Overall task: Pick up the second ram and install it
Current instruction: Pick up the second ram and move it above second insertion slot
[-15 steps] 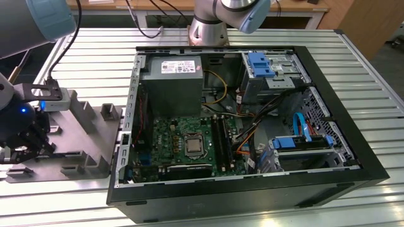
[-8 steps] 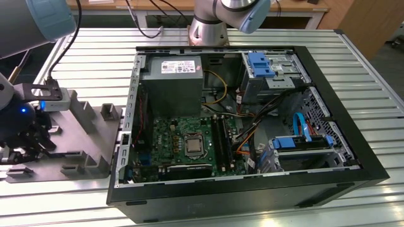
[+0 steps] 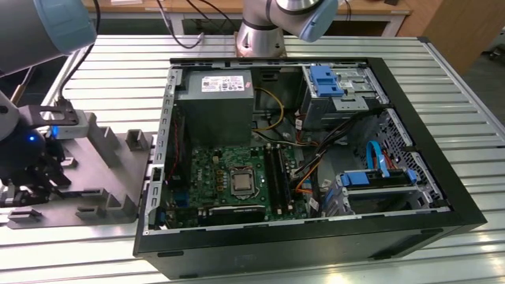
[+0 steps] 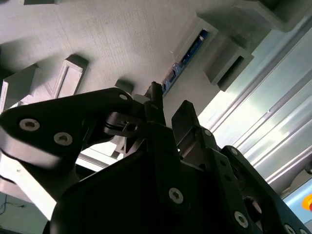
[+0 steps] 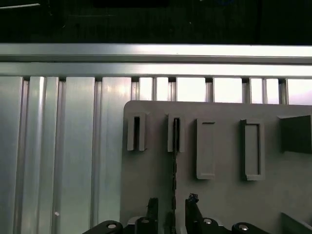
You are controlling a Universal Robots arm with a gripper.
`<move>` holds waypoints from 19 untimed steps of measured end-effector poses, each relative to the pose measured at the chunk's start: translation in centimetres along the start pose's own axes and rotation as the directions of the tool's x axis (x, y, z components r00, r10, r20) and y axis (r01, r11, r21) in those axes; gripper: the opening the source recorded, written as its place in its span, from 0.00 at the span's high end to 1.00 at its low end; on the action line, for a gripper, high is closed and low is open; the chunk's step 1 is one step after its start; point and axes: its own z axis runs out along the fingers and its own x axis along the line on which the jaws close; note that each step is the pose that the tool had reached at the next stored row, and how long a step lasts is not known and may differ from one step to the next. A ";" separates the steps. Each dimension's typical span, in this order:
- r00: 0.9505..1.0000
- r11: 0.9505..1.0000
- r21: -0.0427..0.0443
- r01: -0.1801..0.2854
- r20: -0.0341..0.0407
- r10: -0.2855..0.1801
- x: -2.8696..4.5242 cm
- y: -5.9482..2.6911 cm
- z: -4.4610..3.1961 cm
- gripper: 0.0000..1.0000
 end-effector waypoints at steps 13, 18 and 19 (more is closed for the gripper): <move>1.000 1.000 0.000 0.007 0.000 -0.007 -0.53 1.61 0.96 0.64; 1.000 1.000 0.000 0.007 -0.001 -0.007 -0.68 1.80 1.39 0.64; 1.000 1.000 0.000 0.007 -0.001 -0.007 -0.69 1.80 1.39 0.64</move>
